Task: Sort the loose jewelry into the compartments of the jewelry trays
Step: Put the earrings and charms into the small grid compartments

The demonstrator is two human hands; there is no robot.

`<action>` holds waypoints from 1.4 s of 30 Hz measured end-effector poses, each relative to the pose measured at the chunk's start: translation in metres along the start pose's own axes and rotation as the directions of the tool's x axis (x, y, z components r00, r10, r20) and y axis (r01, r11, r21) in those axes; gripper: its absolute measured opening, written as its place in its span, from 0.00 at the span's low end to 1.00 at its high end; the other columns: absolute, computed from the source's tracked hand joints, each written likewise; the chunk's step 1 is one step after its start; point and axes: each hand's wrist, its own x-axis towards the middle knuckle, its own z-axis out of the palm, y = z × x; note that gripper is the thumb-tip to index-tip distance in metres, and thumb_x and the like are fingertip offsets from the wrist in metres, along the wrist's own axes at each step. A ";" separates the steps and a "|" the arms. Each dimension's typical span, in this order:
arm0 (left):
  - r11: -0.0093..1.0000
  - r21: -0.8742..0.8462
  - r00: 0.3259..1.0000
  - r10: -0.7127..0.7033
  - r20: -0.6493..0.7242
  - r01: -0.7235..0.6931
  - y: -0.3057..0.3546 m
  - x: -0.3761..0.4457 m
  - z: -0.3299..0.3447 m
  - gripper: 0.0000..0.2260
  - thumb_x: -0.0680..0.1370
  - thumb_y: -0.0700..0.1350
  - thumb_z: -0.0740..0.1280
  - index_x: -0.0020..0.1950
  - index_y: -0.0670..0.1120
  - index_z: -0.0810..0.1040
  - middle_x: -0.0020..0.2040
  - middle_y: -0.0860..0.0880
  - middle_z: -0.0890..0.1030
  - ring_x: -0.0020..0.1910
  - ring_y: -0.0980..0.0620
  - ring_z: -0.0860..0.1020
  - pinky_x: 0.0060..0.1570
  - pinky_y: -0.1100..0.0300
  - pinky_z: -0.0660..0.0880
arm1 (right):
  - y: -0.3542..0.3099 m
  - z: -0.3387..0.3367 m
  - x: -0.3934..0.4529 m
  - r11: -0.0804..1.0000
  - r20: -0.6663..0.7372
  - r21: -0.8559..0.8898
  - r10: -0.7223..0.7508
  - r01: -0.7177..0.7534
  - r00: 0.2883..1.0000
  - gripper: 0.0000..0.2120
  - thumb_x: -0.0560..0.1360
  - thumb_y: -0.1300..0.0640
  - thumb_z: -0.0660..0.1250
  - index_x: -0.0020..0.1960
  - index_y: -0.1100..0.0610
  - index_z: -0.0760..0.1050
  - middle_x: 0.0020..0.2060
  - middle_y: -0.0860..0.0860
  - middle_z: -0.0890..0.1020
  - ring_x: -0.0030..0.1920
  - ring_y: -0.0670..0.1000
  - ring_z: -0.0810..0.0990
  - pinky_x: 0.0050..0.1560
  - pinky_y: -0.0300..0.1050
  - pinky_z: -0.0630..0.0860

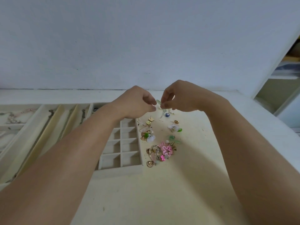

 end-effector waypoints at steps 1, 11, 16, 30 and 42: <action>1.000 -0.015 1.000 0.005 0.000 -0.005 0.001 -0.001 -0.001 0.09 0.77 0.47 0.74 0.57 0.49 0.85 0.54 0.53 0.84 0.55 0.55 0.81 0.59 0.59 0.75 | -0.001 0.000 0.000 1.000 -0.018 0.011 -0.019 0.019 1.000 0.05 0.74 0.50 0.75 0.41 0.45 0.81 0.40 0.42 0.84 0.41 0.44 0.83 0.38 0.39 0.72; 0.994 -0.108 0.995 0.005 -0.102 -0.016 0.003 0.001 0.001 0.05 0.76 0.52 0.74 0.45 0.51 0.86 0.41 0.57 0.85 0.45 0.59 0.81 0.42 0.63 0.72 | -0.006 -0.002 -0.005 0.999 -0.039 0.021 -0.030 0.031 0.999 0.06 0.70 0.49 0.79 0.39 0.45 0.82 0.34 0.41 0.85 0.37 0.43 0.83 0.35 0.37 0.74; 0.990 -0.135 0.993 0.012 -0.116 -0.028 0.004 -0.002 0.001 0.04 0.76 0.50 0.75 0.43 0.51 0.86 0.39 0.58 0.86 0.42 0.59 0.83 0.43 0.63 0.76 | -0.007 -0.004 -0.014 0.950 0.265 -0.307 0.141 -0.055 0.954 0.07 0.67 0.45 0.80 0.40 0.44 0.83 0.33 0.43 0.85 0.41 0.45 0.85 0.38 0.40 0.75; 0.987 -0.159 0.995 -0.006 -0.100 -0.010 0.006 -0.007 -0.001 0.03 0.76 0.46 0.74 0.44 0.48 0.85 0.39 0.56 0.86 0.37 0.61 0.83 0.39 0.64 0.75 | -0.024 0.023 -0.016 0.843 0.459 -0.532 0.367 -0.080 0.809 0.11 0.70 0.51 0.78 0.52 0.51 0.86 0.24 0.38 0.81 0.33 0.36 0.80 0.52 0.44 0.80; 0.979 -0.205 0.989 -0.040 -0.141 0.010 0.005 -0.012 -0.016 0.01 0.75 0.41 0.74 0.45 0.46 0.85 0.40 0.52 0.86 0.35 0.60 0.83 0.41 0.60 0.77 | -0.030 -0.002 -0.026 0.927 0.085 -0.362 0.142 -0.102 0.986 0.05 0.72 0.62 0.67 0.46 0.57 0.81 0.38 0.51 0.86 0.40 0.50 0.86 0.34 0.39 0.76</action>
